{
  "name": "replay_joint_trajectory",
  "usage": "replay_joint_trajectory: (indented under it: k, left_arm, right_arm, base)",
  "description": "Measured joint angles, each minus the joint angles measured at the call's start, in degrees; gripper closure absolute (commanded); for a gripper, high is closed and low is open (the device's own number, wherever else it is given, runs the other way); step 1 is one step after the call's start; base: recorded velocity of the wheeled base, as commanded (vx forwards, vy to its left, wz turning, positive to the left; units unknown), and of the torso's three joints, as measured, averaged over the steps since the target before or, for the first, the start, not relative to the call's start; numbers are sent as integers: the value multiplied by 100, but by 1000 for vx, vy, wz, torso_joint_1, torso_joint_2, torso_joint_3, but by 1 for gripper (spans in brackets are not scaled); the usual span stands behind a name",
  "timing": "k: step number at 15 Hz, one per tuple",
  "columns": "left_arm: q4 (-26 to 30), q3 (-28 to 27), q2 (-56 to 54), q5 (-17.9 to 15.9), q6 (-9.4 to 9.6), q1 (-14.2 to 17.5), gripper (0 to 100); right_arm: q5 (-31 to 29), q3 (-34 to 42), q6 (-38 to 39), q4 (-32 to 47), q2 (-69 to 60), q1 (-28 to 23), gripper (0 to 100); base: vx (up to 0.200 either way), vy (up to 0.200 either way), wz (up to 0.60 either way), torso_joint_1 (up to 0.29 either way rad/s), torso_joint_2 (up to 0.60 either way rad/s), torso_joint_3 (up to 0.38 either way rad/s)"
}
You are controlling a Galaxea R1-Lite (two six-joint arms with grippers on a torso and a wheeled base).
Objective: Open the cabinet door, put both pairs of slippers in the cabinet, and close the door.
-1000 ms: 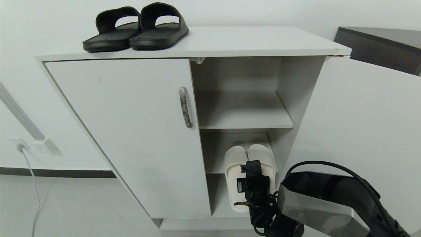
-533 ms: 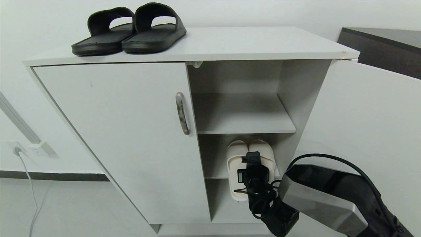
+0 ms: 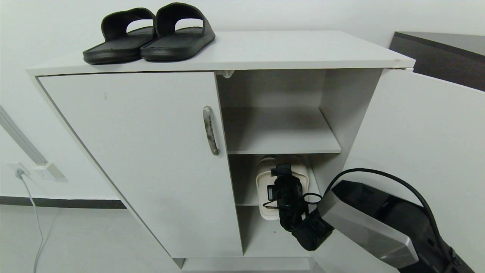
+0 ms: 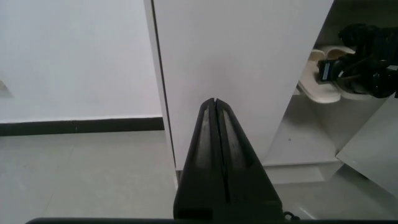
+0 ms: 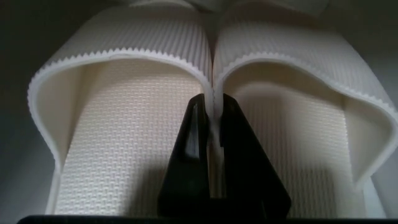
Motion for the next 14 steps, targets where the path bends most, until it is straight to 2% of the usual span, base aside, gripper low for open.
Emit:
replay_joint_trajectory:
  k: [7, 10, 14]
  left_arm:
    - [0, 0, 0, 2, 0, -2, 100]
    - [0, 0, 0, 2, 0, -2, 100]
    - [0, 2, 0, 2, 0, -2, 100]
  right_arm:
    - [26, -1412, 123, 783, 404, -177, 100]
    - [28, -1794, 488, 1442, 485, -185, 100]
    - [68, -2055, 523, 1563, 610, -212, 100]
  base:
    - [0, 0, 0, 0, 0, 0]
    - [0, 0, 0, 0, 0, 0]
    - [0, 0, 0, 0, 0, 0]
